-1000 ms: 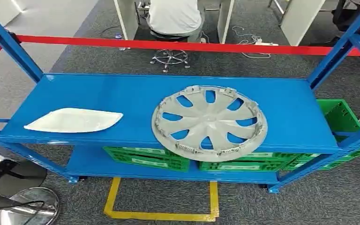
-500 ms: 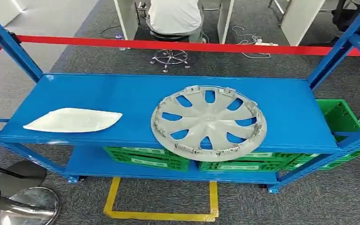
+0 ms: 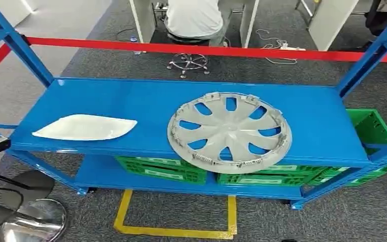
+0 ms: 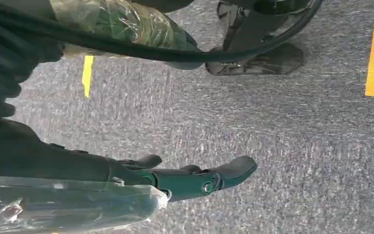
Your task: Take the parts from the cabinet and place them on the table.
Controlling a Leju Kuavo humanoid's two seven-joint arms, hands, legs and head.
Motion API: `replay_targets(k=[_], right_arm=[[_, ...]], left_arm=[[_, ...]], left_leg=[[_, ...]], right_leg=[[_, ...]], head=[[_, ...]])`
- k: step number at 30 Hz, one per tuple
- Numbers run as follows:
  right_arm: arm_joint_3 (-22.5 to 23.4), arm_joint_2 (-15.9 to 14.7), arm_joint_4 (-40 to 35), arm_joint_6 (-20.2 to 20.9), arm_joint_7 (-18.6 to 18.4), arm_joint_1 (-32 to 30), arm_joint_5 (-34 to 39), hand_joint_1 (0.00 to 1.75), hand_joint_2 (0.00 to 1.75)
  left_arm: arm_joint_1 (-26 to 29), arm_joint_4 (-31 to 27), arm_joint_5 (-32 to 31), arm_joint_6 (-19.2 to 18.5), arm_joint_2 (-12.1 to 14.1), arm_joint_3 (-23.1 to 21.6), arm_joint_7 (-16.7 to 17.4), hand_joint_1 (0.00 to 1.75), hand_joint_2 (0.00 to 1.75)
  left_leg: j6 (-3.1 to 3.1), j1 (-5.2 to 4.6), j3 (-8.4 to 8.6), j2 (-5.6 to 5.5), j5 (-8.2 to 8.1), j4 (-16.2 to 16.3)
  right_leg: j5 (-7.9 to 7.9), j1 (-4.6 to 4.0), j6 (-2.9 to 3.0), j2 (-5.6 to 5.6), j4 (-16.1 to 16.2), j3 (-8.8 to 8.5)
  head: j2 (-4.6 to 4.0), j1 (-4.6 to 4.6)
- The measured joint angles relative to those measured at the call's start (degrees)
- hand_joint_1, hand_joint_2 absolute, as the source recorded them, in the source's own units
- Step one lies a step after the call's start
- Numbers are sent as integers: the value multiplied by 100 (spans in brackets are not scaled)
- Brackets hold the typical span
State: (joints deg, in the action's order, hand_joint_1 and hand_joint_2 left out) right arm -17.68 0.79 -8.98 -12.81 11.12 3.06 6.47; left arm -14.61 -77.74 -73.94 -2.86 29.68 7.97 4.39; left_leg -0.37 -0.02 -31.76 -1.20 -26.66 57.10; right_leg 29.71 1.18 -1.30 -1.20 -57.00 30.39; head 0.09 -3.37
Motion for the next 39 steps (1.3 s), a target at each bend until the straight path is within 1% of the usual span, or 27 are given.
replay_targets(k=[1, 2, 3, 4, 7, 8, 9, 10, 11, 12, 14, 17, 25, 31, 39], right_arm=[[-9, 0, 0, 4, 0, 16, -26, 0, 175], [-9, 0, -2, 7, -4, 27, -35, 0, 175], [-11, -2, -2, 7, -9, 33, -39, 0, 175], [-13, -2, -2, 7, -9, 35, -46, 0, 175], [-20, -2, -2, 9, -15, 33, -61, 0, 175], [-32, -2, -2, 15, -17, 40, -72, 0, 175], [-46, -2, -2, 15, -17, 51, -81, 0, 175], [-57, -4, -2, 15, -26, 65, -83, 0, 175], [-61, -2, -2, 15, -33, 75, -92, 0, 175], [-66, -2, -2, 15, -33, 76, -96, 0, 175], [-94, -4, -4, 24, -37, 42, -112, 0, 175], [-105, -4, -4, 24, -50, 17, -114, 0, 175], [-149, -4, -7, 35, -57, 20, -160, 0, 175], [-192, -9, -7, 44, -105, 31, -214, 0, 175], [-243, -9, -15, 52, -118, 52, -243, 0, 175]], left_arm=[[-32, 90, -15, 79, -64, -166, 20, 0, 175], [-48, 159, -9, 133, -129, -268, 13, 0, 175], [-61, 220, -18, 139, -166, -347, 20, 0, 175], [-87, 269, -6, 173, -184, -393, 13, 0, 175], [-128, 341, 28, 218, -284, -559, -118, 0, 175], [-127, 358, 55, 223, -332, -670, -223, 0, 175], [-127, 365, 63, 225, -365, -759, -247, 0, 175], [-105, 365, 72, 234, -452, -867, -258, 0, 175], [-76, 365, 72, 234, -500, -934, -295, 0, 175], [-63, 367, 72, 234, -542, -968, -293, 0, 175], [-78, 369, 72, 234, -586, -1033, -288, 0, 175], [-79, 369, 74, 234, -645, -1101, -288, 0, 175], [-52, 373, 70, 258, -710, -1221, -286, 0, 175], [-60, 487, -114, 459, -826, -1295, -249, 0, 175], [-142, 647, -212, 472, -946, -1435, -214, 0, 175]], left_leg=[[1, 0, 1, -6, 1, 0], [5, 0, 0, -21, 4, 0], [10, 1, 0, -28, 7, 0], [17, 0, 0, -39, 11, 0], [31, -13, 0, -77, 23, 0], [27, -13, -1, -92, 28, 0], [24, -13, -3, -91, 31, 0], [18, -12, -5, -80, 35, 0], [15, -12, -5, -45, 35, 0], [14, -11, -12, -2, 35, 0], [4, -12, -27, 66, 47, 0], [5, -12, -30, 102, 45, 0], [10, -12, -44, 104, 39, 0], [10, -11, -48, 104, 40, 0], [10, -12, -55, 106, 39, 0]], right_leg=[[1, 0, -2, -11, 0, -7], [2, -1, -2, -22, 1, -13], [2, -1, -2, -28, 2, -14], [3, 2, -4, -40, 3, -14], [9, 13, -15, -78, 4, -28], [9, 14, -17, -87, 5, -29], [4, 14, -22, -84, 5, -30], [-8, 13, -18, -65, 4, -29], [-30, 8, -14, -27, 3, -20], [-55, 6, -12, 20, 1, -59], [-87, 8, -27, 97, -1, -22], [-88, 7, -28, 128, -1, -6], [-86, 7, -27, 127, -1, 10], [-86, 7, -27, 126, -1, 19], [-86, 7, -27, 129, -1, 24]], head=[[0, -13], [0, -6], [0, 5], [0, -7], [0, -7], [0, -2], [0, -7], [0, -2], [0, 2], [0, -2], [0, -9], [0, -2], [0, -4], [0, -7], [0, -7]])
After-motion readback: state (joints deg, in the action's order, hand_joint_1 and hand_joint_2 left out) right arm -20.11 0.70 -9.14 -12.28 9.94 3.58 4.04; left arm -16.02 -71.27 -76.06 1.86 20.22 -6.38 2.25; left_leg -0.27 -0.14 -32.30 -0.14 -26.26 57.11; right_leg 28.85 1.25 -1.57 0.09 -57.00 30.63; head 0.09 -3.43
